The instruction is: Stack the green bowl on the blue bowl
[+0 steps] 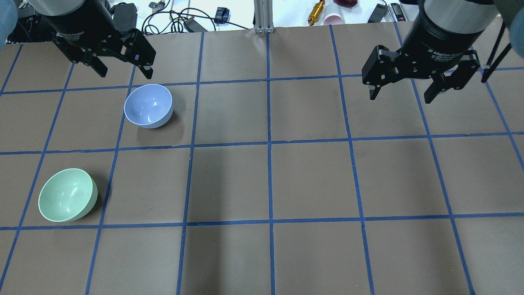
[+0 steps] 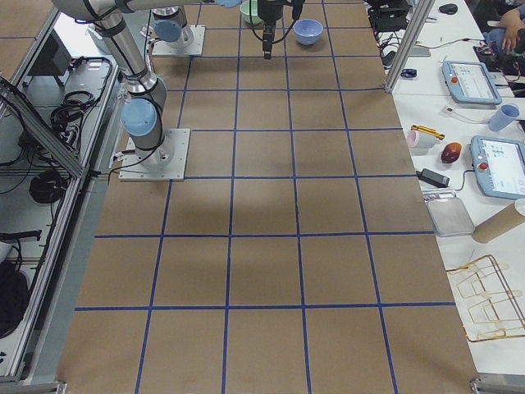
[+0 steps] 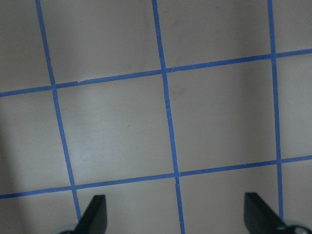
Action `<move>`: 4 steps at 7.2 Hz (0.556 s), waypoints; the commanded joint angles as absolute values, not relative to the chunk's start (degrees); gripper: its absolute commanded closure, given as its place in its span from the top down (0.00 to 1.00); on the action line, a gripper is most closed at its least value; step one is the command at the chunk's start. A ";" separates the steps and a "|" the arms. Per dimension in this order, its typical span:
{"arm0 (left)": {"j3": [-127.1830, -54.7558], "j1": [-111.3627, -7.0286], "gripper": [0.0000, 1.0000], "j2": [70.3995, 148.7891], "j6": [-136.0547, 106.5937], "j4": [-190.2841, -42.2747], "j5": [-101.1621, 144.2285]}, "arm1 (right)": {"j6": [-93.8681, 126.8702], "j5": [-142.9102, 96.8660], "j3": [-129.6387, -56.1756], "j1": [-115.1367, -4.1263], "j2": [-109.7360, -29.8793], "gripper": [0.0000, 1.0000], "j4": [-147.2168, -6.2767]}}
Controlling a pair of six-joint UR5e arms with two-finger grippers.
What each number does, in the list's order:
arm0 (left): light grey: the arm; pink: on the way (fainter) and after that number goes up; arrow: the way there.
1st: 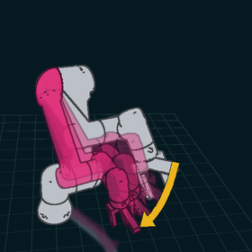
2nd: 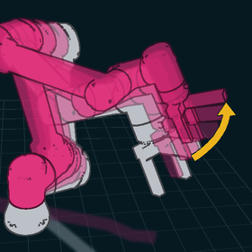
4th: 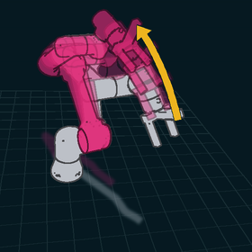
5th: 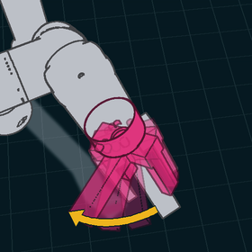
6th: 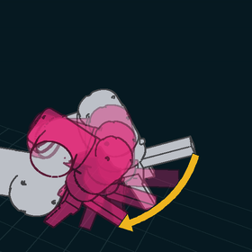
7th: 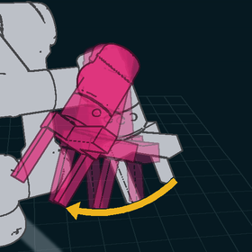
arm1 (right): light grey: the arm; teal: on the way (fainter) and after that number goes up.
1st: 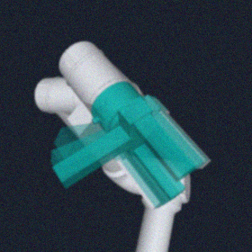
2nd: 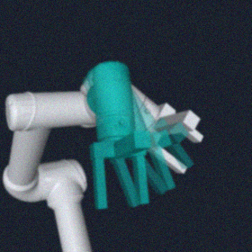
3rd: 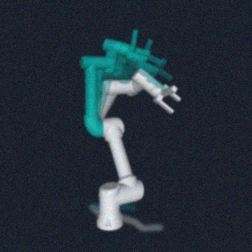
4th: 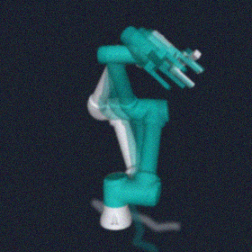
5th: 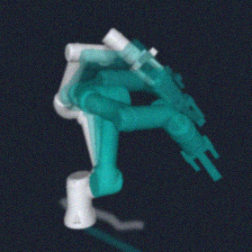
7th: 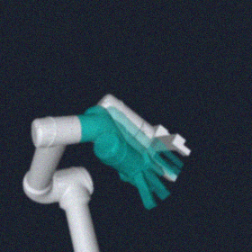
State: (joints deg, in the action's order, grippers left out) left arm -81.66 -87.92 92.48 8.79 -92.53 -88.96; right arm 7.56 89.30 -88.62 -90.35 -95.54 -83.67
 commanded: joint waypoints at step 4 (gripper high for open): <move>-81.65 -87.10 1.00 92.29 8.70 -93.34 -89.30 | 7.56 89.30 -88.68 -90.35 -95.54 1.00 -83.67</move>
